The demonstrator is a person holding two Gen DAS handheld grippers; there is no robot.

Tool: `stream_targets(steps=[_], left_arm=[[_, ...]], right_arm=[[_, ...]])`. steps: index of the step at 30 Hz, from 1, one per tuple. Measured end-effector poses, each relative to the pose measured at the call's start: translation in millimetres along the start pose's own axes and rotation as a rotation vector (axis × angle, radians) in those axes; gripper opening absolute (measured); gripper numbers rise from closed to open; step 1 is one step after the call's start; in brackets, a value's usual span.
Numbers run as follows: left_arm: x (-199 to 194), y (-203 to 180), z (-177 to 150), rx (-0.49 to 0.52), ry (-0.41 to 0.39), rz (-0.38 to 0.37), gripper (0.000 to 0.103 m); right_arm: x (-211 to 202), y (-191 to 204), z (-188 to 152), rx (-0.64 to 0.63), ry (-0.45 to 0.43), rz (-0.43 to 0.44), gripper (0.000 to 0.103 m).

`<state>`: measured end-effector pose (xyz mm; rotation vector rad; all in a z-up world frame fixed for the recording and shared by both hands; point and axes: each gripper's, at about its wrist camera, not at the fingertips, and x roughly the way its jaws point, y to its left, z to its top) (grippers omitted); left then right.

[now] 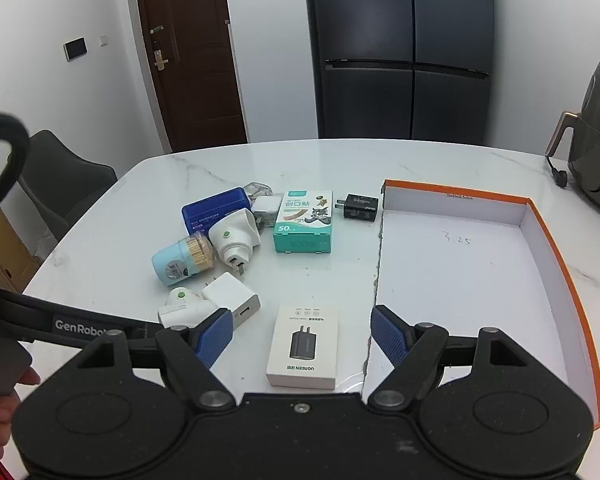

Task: Organize rigid objects
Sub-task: 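Lower the left gripper onto the white plug adapter and close it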

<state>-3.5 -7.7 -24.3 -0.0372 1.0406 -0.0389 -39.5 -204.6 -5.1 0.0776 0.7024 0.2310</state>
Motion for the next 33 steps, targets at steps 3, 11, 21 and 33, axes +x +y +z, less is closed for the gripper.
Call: stream_targets(steps=[3, 11, 21, 33], left_arm=[[0.9, -4.1, 0.9, 0.010, 0.004, -0.001, 0.103], [2.6, -7.3, 2.9, 0.023, 0.016, -0.004, 0.103], [5.3, -11.5, 7.8, 0.033, 0.027, -0.004, 0.103], [14.6, -12.3, 11.7, 0.040, 0.046, -0.009, 0.103]], right_arm=[[2.2, 0.4, -0.5, 0.001, 0.003, -0.004, 0.089], [4.3, 0.6, -3.5, -0.008, 0.013, 0.003, 0.089], [6.0, 1.2, -5.4, -0.010, 0.017, 0.004, 0.089], [12.2, -1.2, -6.0, -0.005, 0.033, 0.002, 0.089]])
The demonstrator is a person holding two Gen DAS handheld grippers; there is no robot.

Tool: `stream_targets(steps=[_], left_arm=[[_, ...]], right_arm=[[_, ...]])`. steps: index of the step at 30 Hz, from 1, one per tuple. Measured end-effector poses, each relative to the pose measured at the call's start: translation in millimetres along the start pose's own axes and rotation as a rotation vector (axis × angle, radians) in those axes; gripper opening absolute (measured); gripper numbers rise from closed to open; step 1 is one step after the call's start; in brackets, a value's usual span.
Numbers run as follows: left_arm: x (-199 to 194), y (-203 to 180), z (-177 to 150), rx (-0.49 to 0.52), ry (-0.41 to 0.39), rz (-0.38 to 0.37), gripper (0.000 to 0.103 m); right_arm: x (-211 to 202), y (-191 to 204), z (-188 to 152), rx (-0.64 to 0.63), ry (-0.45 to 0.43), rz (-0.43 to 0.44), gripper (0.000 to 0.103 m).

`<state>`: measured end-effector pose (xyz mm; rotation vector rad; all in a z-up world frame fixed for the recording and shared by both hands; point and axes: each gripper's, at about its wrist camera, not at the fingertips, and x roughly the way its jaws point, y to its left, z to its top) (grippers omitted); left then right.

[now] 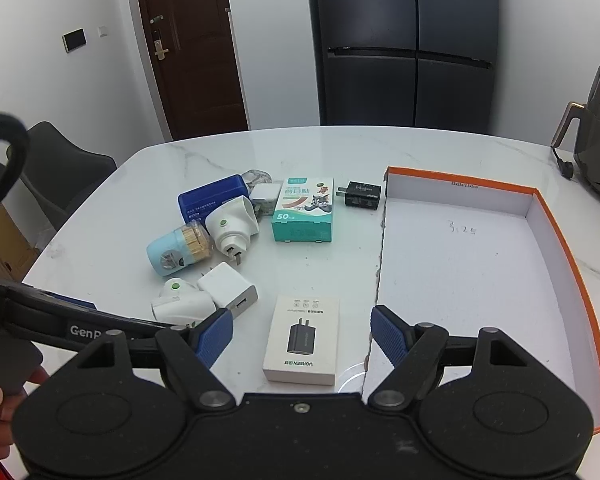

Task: Organize rigid objects
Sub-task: 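Lower the left gripper onto the white plug adapter and close it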

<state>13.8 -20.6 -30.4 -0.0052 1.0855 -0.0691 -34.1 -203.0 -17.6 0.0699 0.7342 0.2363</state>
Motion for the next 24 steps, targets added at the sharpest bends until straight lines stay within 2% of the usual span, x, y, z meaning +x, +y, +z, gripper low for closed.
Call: stream_targets(steps=[8, 13, 15, 19, 24], left_arm=[[13.3, -0.9, 1.7, 0.033, 0.003, -0.017, 0.103], [25.0, -2.2, 6.6, 0.087, -0.048, -0.008, 0.103], [29.6, -3.1, 8.8, 0.106, -0.067, -0.027, 0.102], [44.1, -4.5, 10.9, 0.146, -0.077, -0.022, 0.102], [61.0, 4.3, 13.7, 0.144, -0.077, -0.053, 0.090]], right_arm=[[9.0, -1.4, 0.7, 0.011, 0.022, -0.001, 0.089], [15.4, -1.6, -1.0, 0.019, 0.045, 0.001, 0.089], [17.9, -1.6, -1.9, 0.024, 0.053, 0.000, 0.089], [23.3, -0.5, -4.6, 0.024, 0.072, -0.016, 0.089], [30.3, 2.8, -6.8, 0.002, 0.088, -0.025, 0.089]])
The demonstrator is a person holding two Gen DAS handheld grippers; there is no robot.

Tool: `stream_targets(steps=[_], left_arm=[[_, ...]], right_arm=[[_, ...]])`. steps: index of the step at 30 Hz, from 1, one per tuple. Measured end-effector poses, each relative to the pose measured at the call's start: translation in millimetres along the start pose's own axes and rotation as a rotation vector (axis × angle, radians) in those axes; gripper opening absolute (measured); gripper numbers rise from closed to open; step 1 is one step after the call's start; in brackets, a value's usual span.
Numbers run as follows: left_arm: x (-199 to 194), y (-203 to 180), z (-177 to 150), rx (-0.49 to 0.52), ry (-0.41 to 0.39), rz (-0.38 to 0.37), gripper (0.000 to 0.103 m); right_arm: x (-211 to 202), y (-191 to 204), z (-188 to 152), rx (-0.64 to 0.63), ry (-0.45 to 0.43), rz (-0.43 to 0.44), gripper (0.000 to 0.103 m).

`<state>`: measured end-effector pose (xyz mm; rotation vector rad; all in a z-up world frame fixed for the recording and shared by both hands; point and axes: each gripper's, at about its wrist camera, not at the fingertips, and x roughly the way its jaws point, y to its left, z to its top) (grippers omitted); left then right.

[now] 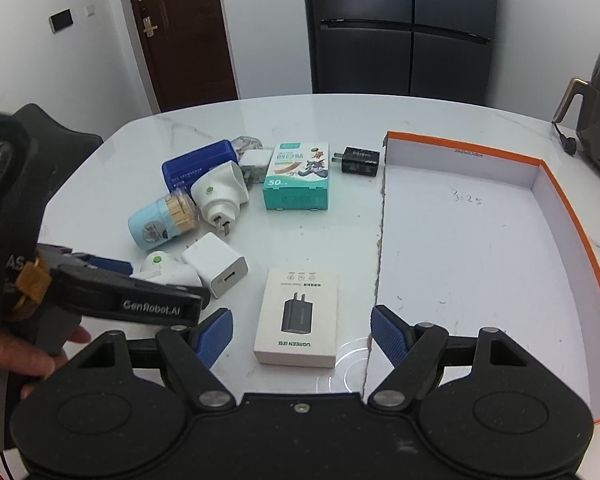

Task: Organize rigid objects
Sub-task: 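Lower the left gripper onto the white plug adapter and close it, then grasp the boxed UGREEN charger with the right gripper while the left gripper lifts the adapter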

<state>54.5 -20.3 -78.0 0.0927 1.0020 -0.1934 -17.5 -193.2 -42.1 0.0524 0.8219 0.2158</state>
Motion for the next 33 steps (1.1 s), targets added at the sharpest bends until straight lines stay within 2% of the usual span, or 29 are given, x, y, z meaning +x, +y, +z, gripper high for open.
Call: stream_targets(steps=[2, 4, 15, 20, 22, 33], left_arm=[[5.3, 2.6, -2.1, 0.012, 0.007, -0.025, 0.079], [4.3, 2.1, -4.8, 0.043, -0.024, -0.021, 0.073], [-15.6, 24.6, -22.5, 0.002, -0.062, -0.053, 0.073], [-29.8, 30.2, -28.9, -0.014, -0.079, -0.053, 0.073], [-34.8, 29.7, -29.5, -0.019, -0.089, -0.051, 0.073], [-56.8, 13.9, -19.2, -0.058, -0.138, -0.057, 0.073]], right_arm=[[5.3, 2.2, -0.7, -0.013, 0.010, -0.010, 0.089], [11.3, 4.3, 0.1, -0.023, 0.020, -0.014, 0.089], [56.2, 16.7, 10.1, -0.057, 0.077, -0.029, 0.089], [74.9, 16.5, 8.3, -0.051, 0.135, -0.048, 0.089], [79.2, 14.2, 7.8, -0.022, 0.160, -0.047, 0.072], [39.0, 7.2, 23.7, 0.018, 0.054, -0.050, 0.071]])
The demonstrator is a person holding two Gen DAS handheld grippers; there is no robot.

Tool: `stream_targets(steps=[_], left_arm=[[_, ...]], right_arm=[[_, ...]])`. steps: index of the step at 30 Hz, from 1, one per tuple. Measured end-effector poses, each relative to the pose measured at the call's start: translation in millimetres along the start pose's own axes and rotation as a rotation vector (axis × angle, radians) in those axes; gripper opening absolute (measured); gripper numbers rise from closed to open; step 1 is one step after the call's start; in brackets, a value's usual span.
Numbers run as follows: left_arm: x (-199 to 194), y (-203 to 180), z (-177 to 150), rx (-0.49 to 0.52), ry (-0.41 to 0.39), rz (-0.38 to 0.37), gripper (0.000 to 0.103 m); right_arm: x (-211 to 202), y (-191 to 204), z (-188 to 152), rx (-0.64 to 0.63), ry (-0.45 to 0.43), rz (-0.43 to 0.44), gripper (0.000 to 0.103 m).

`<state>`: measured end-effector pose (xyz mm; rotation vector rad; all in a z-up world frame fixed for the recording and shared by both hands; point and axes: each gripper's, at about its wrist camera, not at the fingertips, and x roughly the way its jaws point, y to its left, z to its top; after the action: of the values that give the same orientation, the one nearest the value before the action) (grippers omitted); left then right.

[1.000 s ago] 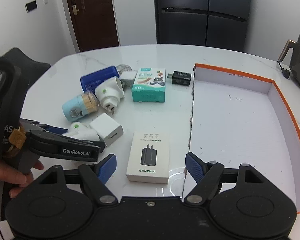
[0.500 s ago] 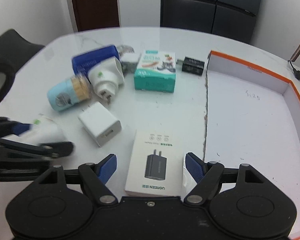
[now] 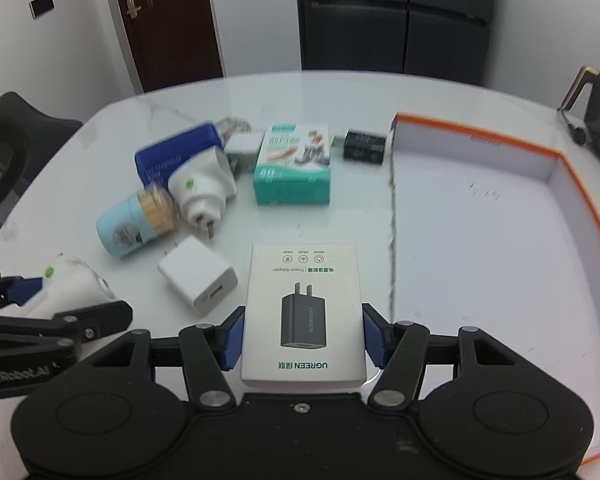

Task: Organize rigid objects
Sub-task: 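Grasp the boxed UGREEN charger with the right gripper while the left gripper lifts the adapter, then carry the adapter and the UGREEN box toward the open white box with both grippers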

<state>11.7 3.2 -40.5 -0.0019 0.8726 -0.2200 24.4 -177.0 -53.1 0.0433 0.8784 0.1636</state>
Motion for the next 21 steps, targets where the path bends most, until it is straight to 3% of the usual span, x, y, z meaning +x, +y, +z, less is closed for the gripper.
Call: stream_targets(steps=[9, 21], left_arm=[[-13.6, -35.0, 20.3, 0.003, -0.051, -0.014, 0.073], [-17.4, -96.4, 38.1, 0.061, -0.072, -0.051, 0.073]], right_arm=[[-42.1, -32.2, 13.3, 0.031, -0.091, -0.016, 0.071], [-79.1, -93.1, 10.6, 0.106, -0.144, -0.047, 0.071]])
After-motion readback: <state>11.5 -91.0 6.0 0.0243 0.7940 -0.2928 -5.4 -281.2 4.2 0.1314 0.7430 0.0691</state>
